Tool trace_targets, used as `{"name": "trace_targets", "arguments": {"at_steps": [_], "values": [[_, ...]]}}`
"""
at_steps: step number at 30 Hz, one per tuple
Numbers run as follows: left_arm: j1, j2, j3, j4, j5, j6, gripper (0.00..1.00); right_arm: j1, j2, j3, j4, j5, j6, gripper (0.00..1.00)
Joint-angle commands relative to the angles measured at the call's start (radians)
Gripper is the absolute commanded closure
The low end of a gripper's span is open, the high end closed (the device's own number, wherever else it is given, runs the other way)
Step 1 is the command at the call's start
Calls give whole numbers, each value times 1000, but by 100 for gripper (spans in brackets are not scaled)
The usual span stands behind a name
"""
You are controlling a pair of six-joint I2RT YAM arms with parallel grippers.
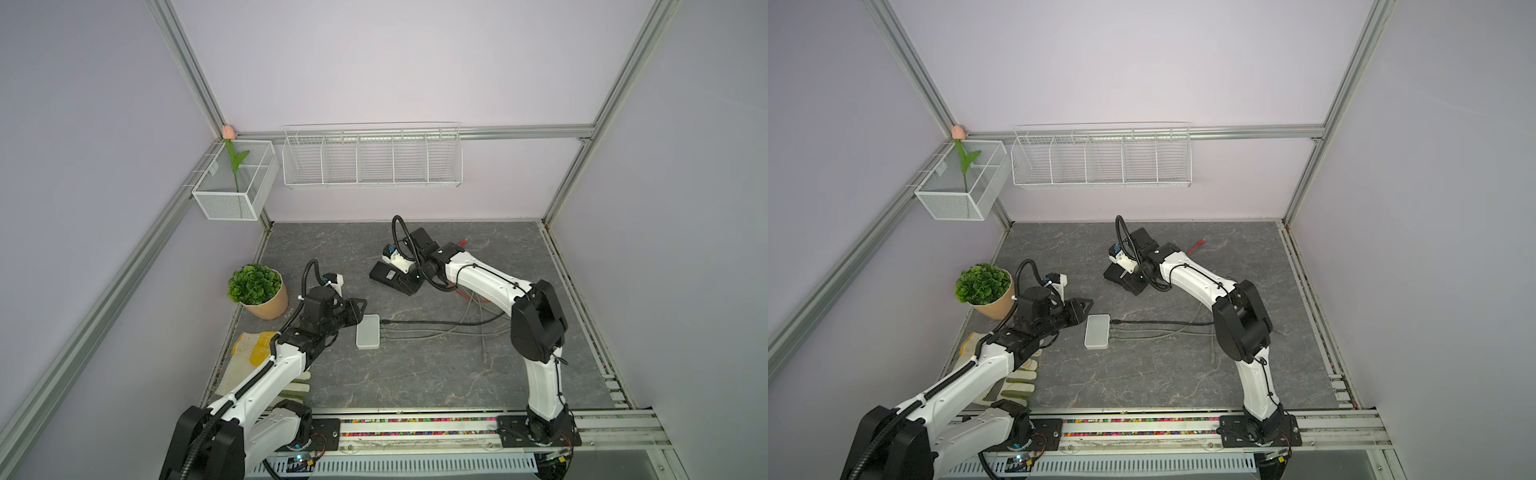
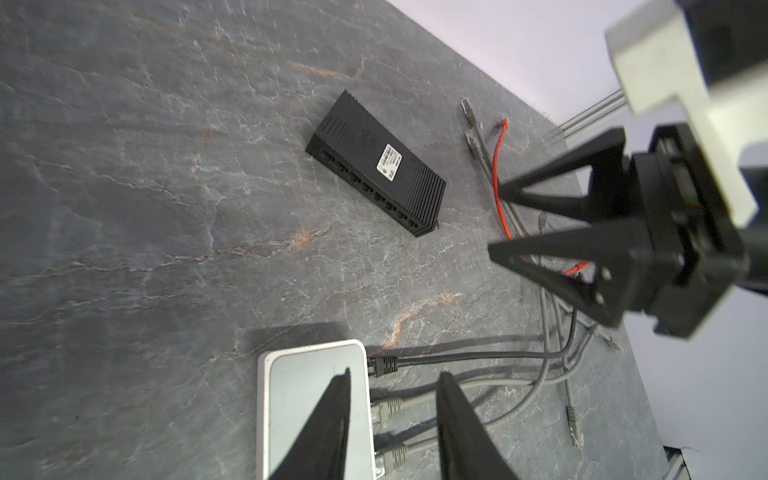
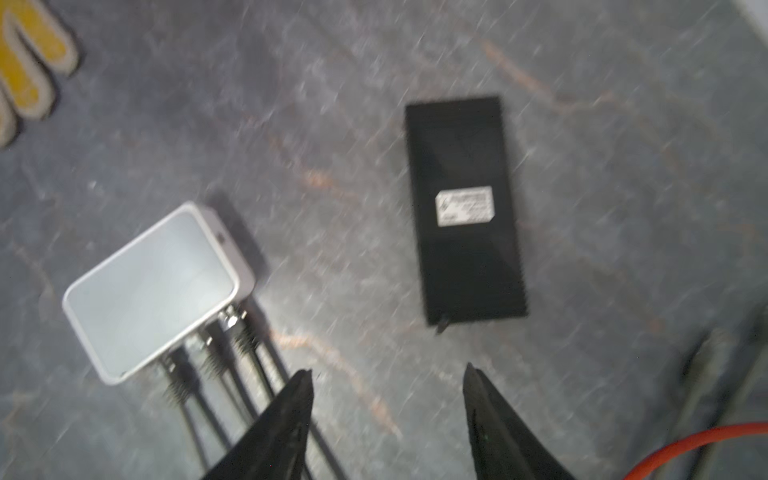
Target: Insert the plug into the switch port
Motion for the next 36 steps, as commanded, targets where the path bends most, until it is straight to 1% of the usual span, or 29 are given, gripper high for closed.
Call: {"name": "trace_targets", "arguments": {"at_steps": [1,3,6,10,13,16,18,20,24,28,32,36], "values": [[20,-37,-9,-12,-62,10,63,-6,122,120,-171,57,-6,39],[52,-10,6,24,-54,11,62,-7,130,116,-166,59,6,40],[90,141,122,47,-14,42,63,-6,84,13,-75,74,30,39],[92,387,359,34,27,102,63,-17,40,-73,-19,127,65,37],[93,570,564,-13,97,135,63,-30,24,-123,15,106,88,37],[90,760,771,-111,149,180,63,-38,24,-153,55,80,103,36],[82,867,881,-173,150,210,63,-44,31,-156,68,70,109,36],[68,949,966,-198,143,231,63,-45,36,-159,85,68,117,36],[43,1084,1127,-253,151,247,63,-51,54,-156,107,29,133,36],[23,1228,1297,-331,165,264,63,-58,62,-156,128,13,147,36],[10,1302,1392,-370,157,264,62,-72,71,-153,153,22,167,36],[7,1351,1440,-411,158,258,62,-98,91,-137,168,37,209,36]]}}
